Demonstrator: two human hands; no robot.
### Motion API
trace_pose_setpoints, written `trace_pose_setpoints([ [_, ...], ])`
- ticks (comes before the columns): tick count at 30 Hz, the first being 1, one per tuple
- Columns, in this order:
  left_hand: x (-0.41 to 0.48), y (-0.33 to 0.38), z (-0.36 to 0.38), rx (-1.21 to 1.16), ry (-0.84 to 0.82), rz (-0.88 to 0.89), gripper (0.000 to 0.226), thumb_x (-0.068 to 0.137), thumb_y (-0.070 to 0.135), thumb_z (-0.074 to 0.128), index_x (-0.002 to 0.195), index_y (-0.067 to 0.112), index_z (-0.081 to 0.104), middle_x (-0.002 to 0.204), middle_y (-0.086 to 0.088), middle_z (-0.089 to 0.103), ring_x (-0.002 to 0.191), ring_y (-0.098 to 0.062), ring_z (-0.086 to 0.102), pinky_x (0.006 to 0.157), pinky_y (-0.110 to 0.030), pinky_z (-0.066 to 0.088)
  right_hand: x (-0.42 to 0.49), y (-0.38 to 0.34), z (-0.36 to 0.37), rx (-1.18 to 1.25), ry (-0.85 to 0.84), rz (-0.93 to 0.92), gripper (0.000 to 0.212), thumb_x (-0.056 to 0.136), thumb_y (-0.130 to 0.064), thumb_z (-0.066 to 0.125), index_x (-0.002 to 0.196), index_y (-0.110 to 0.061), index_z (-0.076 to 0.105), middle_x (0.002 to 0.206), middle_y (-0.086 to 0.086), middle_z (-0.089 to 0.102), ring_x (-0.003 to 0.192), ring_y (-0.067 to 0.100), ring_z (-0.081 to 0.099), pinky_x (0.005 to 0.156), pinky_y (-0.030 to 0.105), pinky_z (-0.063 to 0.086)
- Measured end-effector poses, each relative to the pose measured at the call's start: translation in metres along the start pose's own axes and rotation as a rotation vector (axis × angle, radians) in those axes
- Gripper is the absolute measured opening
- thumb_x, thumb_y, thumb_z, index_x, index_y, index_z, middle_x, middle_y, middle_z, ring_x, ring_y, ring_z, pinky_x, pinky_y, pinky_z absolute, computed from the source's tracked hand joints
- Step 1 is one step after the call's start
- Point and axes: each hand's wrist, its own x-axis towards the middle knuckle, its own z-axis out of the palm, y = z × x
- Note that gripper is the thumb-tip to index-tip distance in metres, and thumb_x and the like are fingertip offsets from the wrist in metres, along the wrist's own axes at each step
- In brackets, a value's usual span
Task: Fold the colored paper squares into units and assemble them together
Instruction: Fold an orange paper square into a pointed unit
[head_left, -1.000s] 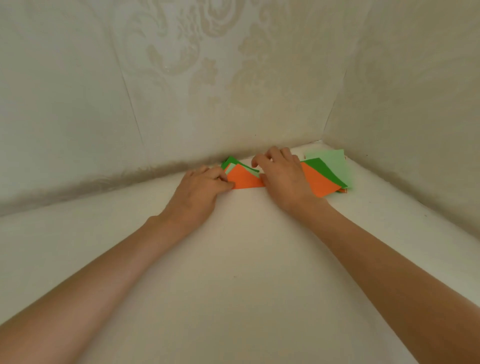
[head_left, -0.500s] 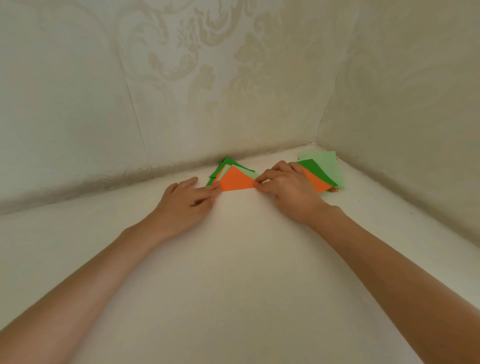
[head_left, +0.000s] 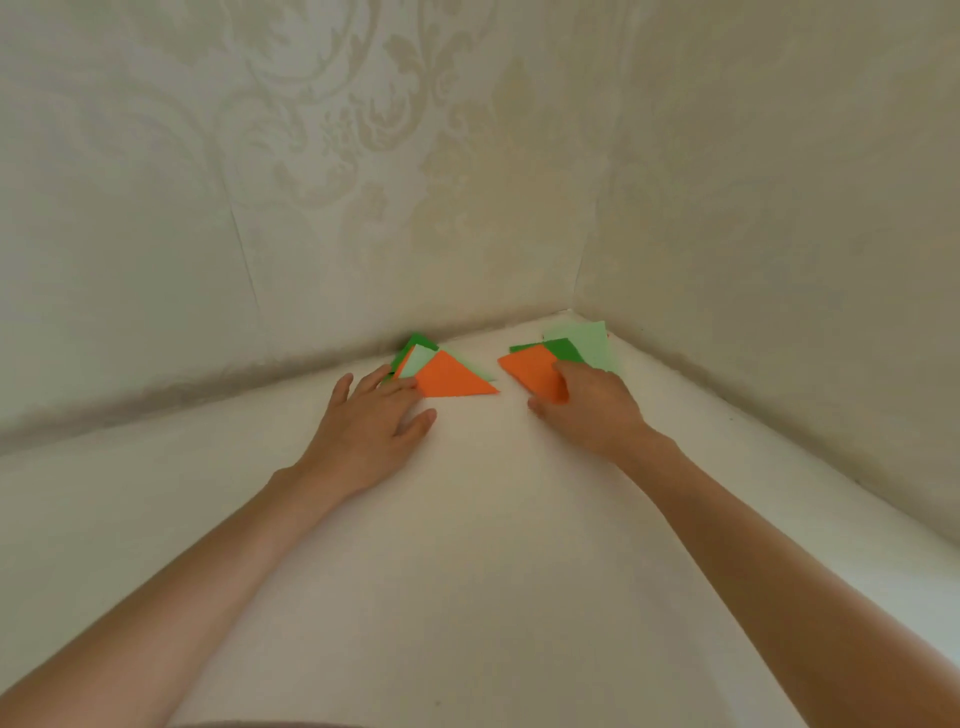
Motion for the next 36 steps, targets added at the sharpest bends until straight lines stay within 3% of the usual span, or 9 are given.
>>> trace_pose_setpoints([
  [4,0.004,0.007,0.001,-0.027,0.142,0.05,0.036,0.099,0.034,0.04,0.127,0.018,0.056,0.147,0.007,0.039,0.143,-0.014,0.018,0.114,-0.037,0.005,-0.012,0.0,0.002,-0.061,0.15,-0.06,0.026,0.099,-0.028,0.038,0.083,-0.009,0.048,0.075,0.003,0.05,0.077,0.025,0.044,0.08,0.033,0.035],
  [7,0.003,0.014,0.0,-0.058,0.277,0.139,0.042,0.095,0.037,0.039,0.122,0.014,0.061,0.14,-0.001,0.049,0.139,-0.022,0.031,0.112,-0.039,0.016,-0.016,-0.002,-0.002,-0.097,0.331,-0.088,0.03,0.1,-0.023,0.034,0.081,-0.009,0.052,0.081,0.012,0.059,0.071,0.025,0.041,0.064,0.032,0.028],
  [11,-0.008,0.035,-0.011,-0.231,0.476,0.253,0.059,0.084,0.045,0.047,0.128,0.006,0.053,0.132,-0.011,0.052,0.124,-0.025,0.047,0.102,-0.026,0.028,-0.038,-0.001,-0.02,0.208,0.523,-0.171,0.027,0.096,-0.021,0.046,0.071,-0.009,0.05,0.058,0.001,0.044,0.055,0.021,0.037,0.051,0.032,0.023],
  [15,-0.013,0.068,-0.027,-0.821,0.352,0.075,0.078,0.07,0.042,0.074,0.136,0.02,0.038,0.13,0.006,0.044,0.121,-0.005,0.044,0.099,-0.013,0.031,-0.064,0.003,-0.035,0.89,0.156,-0.244,0.027,0.095,-0.014,0.051,0.074,-0.001,0.06,0.063,-0.004,0.048,0.061,0.008,0.043,0.061,0.02,0.035],
  [18,-0.006,0.079,-0.032,-1.239,0.151,-0.081,0.045,0.07,0.027,0.078,0.109,0.02,0.057,0.099,0.004,0.066,0.086,-0.003,0.062,0.076,-0.016,0.047,-0.071,0.007,-0.029,1.162,-0.033,-0.209,0.024,0.093,-0.02,0.053,0.082,0.0,0.063,0.071,0.001,0.056,0.068,0.011,0.055,0.07,0.025,0.05],
  [21,-0.005,0.083,-0.028,-1.199,0.073,-0.022,0.008,0.083,0.006,0.068,0.086,0.0,0.064,0.071,-0.001,0.066,0.064,-0.006,0.059,0.057,-0.013,0.043,-0.073,0.006,-0.022,1.133,-0.06,-0.189,0.021,0.088,-0.026,0.058,0.089,-0.006,0.064,0.073,0.002,0.061,0.063,0.007,0.06,0.059,0.02,0.05],
  [27,0.0,0.061,-0.022,-1.011,0.143,-0.023,0.018,0.09,0.013,0.062,0.084,-0.005,0.061,0.055,-0.004,0.045,0.039,-0.007,0.039,0.038,-0.016,0.031,-0.067,0.009,-0.022,1.074,-0.131,-0.167,0.018,0.096,-0.013,0.051,0.084,-0.004,0.063,0.067,0.004,0.069,0.056,0.015,0.062,0.051,0.023,0.047],
  [32,-0.007,0.054,-0.014,-0.999,0.093,0.024,0.027,0.089,0.014,0.063,0.07,-0.001,0.05,0.054,0.002,0.039,0.042,-0.006,0.036,0.039,-0.018,0.03,-0.069,0.006,-0.017,1.223,-0.219,-0.055,0.053,0.081,-0.051,0.049,0.099,-0.003,0.061,0.068,0.01,0.065,0.054,0.02,0.057,0.045,0.026,0.041],
  [36,-0.012,0.061,-0.001,-0.965,0.126,0.094,0.039,0.086,0.018,0.067,0.06,0.019,0.039,0.051,0.014,0.037,0.048,-0.001,0.034,0.046,-0.017,0.028,-0.075,-0.005,-0.004,1.14,-0.225,-0.099,0.012,0.089,-0.019,0.061,0.097,-0.01,0.064,0.061,0.004,0.056,0.048,0.012,0.047,0.042,0.021,0.034],
])
